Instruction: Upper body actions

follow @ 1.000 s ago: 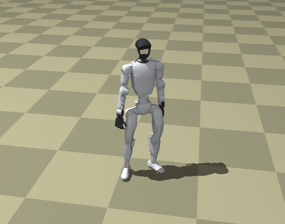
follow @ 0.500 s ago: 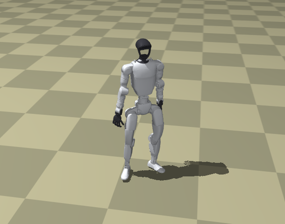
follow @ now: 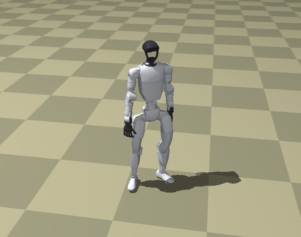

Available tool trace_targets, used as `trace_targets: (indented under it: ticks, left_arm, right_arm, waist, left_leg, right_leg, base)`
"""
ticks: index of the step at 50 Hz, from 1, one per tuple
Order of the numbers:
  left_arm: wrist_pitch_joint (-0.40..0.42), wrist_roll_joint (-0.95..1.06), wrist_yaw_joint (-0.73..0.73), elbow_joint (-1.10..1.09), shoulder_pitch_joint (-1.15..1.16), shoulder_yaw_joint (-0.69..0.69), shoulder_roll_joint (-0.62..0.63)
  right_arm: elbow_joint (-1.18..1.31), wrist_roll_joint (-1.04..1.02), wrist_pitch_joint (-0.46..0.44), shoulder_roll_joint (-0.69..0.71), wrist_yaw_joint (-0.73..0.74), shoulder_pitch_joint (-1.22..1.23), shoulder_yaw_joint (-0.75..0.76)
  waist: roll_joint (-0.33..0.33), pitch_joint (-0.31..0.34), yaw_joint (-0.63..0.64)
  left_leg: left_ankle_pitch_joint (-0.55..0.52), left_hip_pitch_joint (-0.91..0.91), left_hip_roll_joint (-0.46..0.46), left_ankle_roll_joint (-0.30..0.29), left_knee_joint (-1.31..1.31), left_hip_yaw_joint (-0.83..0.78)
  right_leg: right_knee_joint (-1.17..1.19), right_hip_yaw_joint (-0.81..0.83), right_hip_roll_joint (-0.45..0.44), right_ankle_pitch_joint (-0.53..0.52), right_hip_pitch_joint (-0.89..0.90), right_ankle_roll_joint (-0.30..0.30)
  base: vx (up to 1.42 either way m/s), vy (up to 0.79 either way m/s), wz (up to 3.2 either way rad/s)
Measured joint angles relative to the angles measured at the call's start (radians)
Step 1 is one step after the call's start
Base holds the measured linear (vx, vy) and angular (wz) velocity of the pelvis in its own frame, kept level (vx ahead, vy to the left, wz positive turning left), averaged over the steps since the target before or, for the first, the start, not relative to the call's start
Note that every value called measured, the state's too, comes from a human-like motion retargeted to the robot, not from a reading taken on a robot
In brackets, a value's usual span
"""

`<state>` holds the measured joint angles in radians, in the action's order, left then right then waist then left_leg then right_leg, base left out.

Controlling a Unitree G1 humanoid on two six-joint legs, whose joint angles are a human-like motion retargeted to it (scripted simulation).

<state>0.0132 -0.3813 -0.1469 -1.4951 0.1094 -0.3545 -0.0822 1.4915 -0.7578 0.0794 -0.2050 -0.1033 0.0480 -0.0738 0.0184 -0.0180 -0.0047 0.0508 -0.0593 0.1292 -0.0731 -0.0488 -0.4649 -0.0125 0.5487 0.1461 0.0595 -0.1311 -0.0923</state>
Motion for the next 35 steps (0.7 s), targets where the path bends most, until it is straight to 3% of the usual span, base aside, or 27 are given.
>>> trace_targets:
  ticks: [15, 35]
  left_arm:
    - [-0.022, 0.011, 0.061, -0.058, 0.081, -0.048, -0.003]
    - [0.009, 0.029, 0.036, 0.022, -0.01, 0.011, 0.019]
  right_arm:
    - [0.162, 0.033, -0.052, -0.025, 0.142, -0.081, 0.072]
    - [0.004, 0.049, 0.013, 0.019, 0.054, -0.008, 0.004]
  waist:
    - [0.003, 0.011, -0.007]
    - [0.006, 0.008, -0.012]
  left_leg:
    - [0.003, -0.006, 0.0, -0.002, 0.003, 0.002]
    - [0.0, -0.006, 0.006, -0.003, 0.005, -0.005]
  right_leg:
    - [-0.002, 0.004, -0.001, 0.003, -0.007, -0.003]
    - [0.0, -0.005, -0.002, -0.004, 0.003, -0.001]
  base:
    - [0.0, 0.0, 0.0]
    - [0.0, 0.0, 0.0]
